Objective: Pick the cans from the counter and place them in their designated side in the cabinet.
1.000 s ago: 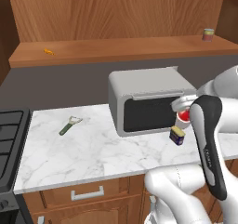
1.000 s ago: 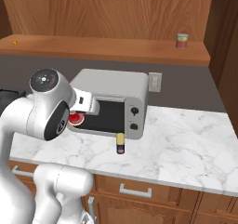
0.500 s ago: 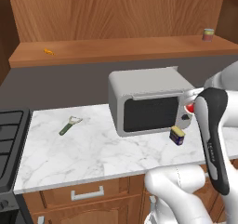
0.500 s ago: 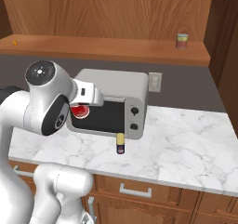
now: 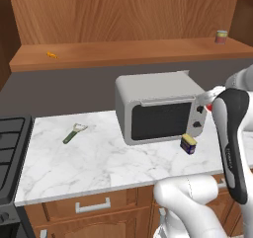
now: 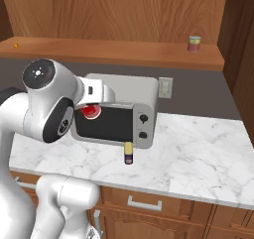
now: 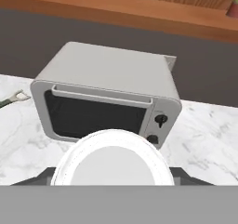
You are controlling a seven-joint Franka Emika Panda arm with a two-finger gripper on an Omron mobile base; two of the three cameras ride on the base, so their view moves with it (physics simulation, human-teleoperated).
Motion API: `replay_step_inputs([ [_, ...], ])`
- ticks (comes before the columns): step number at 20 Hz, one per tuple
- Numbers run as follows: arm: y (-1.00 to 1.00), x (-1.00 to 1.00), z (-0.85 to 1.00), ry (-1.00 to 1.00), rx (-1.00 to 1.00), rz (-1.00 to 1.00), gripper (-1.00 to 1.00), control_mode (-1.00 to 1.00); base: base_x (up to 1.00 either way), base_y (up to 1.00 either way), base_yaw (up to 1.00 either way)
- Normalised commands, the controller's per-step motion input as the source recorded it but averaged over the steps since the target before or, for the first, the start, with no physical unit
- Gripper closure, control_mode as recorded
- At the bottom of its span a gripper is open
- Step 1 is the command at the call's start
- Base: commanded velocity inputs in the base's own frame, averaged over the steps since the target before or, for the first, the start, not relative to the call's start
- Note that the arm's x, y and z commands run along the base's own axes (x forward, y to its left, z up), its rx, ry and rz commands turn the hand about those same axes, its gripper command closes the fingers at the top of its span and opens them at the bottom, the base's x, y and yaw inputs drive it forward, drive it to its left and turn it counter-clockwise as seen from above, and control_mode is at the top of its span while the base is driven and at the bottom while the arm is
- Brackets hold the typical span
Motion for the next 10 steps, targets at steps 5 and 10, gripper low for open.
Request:
replay_step_inputs([
  [5, -0.12, 0.00, 0.22, -0.07, -0.03, 0.00, 1.00, -1.00, 0.00, 0.00, 0.00],
  [10, -0.09, 0.00, 0.16, -0.07, 0.00, 0.00, 1.00, -1.00, 0.00, 0.00, 0.00],
])
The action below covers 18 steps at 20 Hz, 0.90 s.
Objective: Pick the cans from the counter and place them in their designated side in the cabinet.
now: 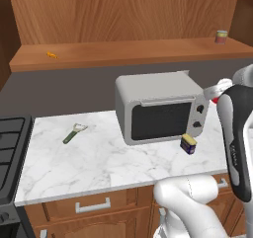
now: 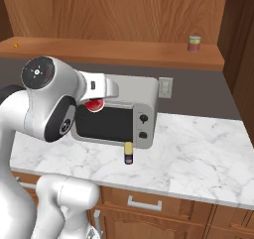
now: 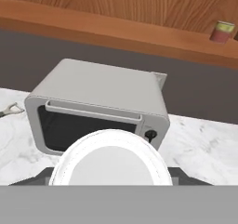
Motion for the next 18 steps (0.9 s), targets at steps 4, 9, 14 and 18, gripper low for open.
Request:
replay_step_inputs([
  [4, -0.10, 0.00, 0.08, -0.05, 0.00, 0.00, 1.00, -1.00, 0.00, 0.00, 0.00],
  [9, -0.13, 0.00, 0.06, -0.04, 0.00, 0.00, 1.00, -1.00, 0.00, 0.00, 0.00],
  [14, -0.11, 0.00, 0.07, -0.04, 0.00, 0.00, 1.00, -1.00, 0.00, 0.00, 0.00],
  [18, -0.11, 0.00, 0.15, -0.05, 0.00, 0.00, 1.00, -1.00, 0.00, 0.00, 0.00],
])
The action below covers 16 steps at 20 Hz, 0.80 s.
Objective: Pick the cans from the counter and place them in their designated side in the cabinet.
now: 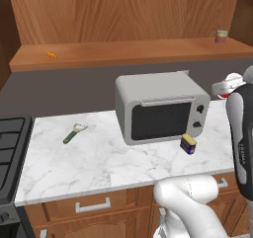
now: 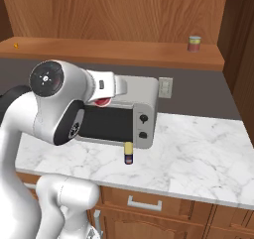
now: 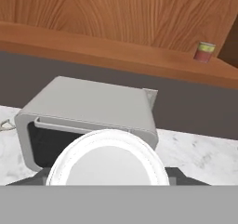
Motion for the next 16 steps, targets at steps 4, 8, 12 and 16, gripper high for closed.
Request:
replay_step_inputs([
  [4, -0.09, 0.01, 0.17, -0.04, 0.00, 0.00, 1.00, -1.00, 0.00, 0.00, 0.00],
  [8, -0.15, 0.02, 0.19, -0.03, 0.00, 0.00, 1.00, -1.00, 0.00, 0.00, 0.00],
  [12, -0.14, 0.07, 0.17, -0.01, 0.00, 0.00, 1.00, -1.00, 0.00, 0.00, 0.00],
  [16, -0.10, 0.15, 0.13, 0.00, 0.00, 0.00, 1.00, -1.00, 0.00, 0.00, 0.00],
])
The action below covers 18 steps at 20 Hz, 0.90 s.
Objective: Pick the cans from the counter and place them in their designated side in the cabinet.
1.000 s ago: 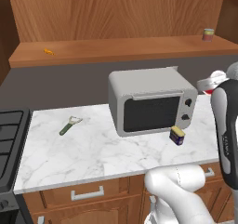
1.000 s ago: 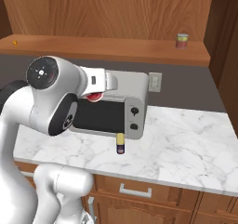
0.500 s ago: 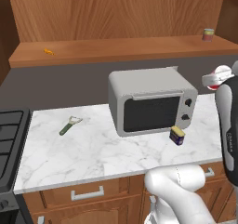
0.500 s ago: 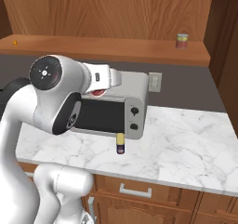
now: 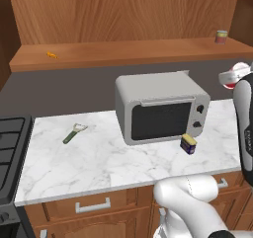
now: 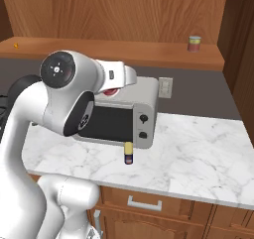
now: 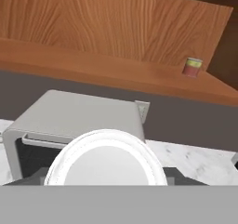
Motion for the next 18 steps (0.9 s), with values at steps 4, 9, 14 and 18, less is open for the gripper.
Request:
replay_step_inputs([
  [4, -0.06, 0.14, 0.15, -0.02, 0.00, 0.00, 1.00, -1.00, 0.00, 0.00, 0.00],
  [9, -0.03, 0.14, 0.16, -0.04, 0.00, 0.00, 1.00, -1.00, 0.00, 0.00, 0.00],
  [14, -0.03, 0.12, 0.19, -0.05, 0.00, 0.00, 1.00, -1.00, 0.00, 0.00, 0.00],
  [18, -0.04, 0.13, 0.13, -0.04, 0.00, 0.00, 1.00, -1.00, 0.00, 0.00, 0.00],
])
